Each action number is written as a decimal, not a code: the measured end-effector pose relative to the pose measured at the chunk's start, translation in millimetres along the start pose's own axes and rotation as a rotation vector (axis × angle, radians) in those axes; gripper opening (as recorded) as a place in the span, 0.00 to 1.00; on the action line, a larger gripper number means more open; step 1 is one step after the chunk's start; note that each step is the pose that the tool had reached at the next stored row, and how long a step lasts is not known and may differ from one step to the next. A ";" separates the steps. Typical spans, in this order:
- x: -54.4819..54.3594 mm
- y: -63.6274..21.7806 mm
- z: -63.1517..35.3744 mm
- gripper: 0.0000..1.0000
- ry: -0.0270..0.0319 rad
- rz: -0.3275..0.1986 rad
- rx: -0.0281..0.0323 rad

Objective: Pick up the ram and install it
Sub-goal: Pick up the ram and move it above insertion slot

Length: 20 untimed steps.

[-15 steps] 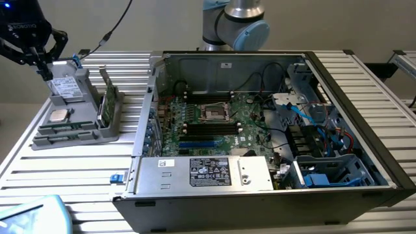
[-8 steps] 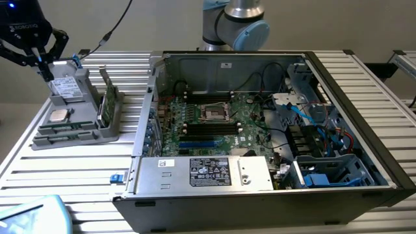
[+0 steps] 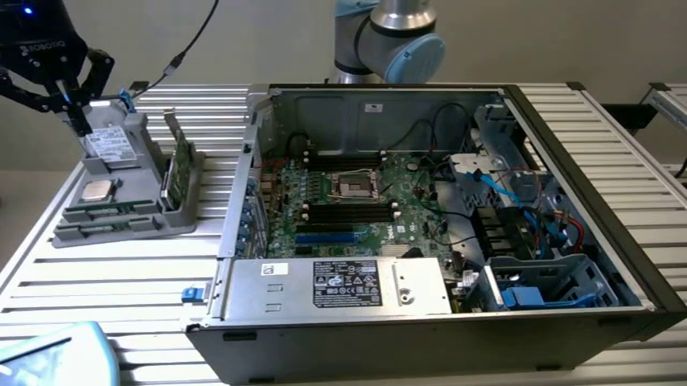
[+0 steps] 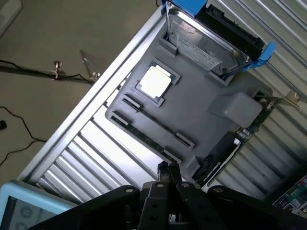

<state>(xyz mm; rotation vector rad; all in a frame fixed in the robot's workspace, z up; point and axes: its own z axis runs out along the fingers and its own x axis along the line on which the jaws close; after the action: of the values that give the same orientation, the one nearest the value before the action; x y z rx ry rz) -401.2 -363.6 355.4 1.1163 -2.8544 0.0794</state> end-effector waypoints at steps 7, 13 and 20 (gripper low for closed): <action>-0.2 0.1 2.3 0.11 -0.0096 -0.127 0.0043; -0.3 0.1 3.4 0.11 -0.0425 -0.236 -0.0155; -0.3 0.1 3.7 0.11 -0.0962 -0.345 -0.0558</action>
<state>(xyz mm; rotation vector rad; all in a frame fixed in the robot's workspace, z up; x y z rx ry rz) -401.2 -363.6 351.7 1.6190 -2.6744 -0.0759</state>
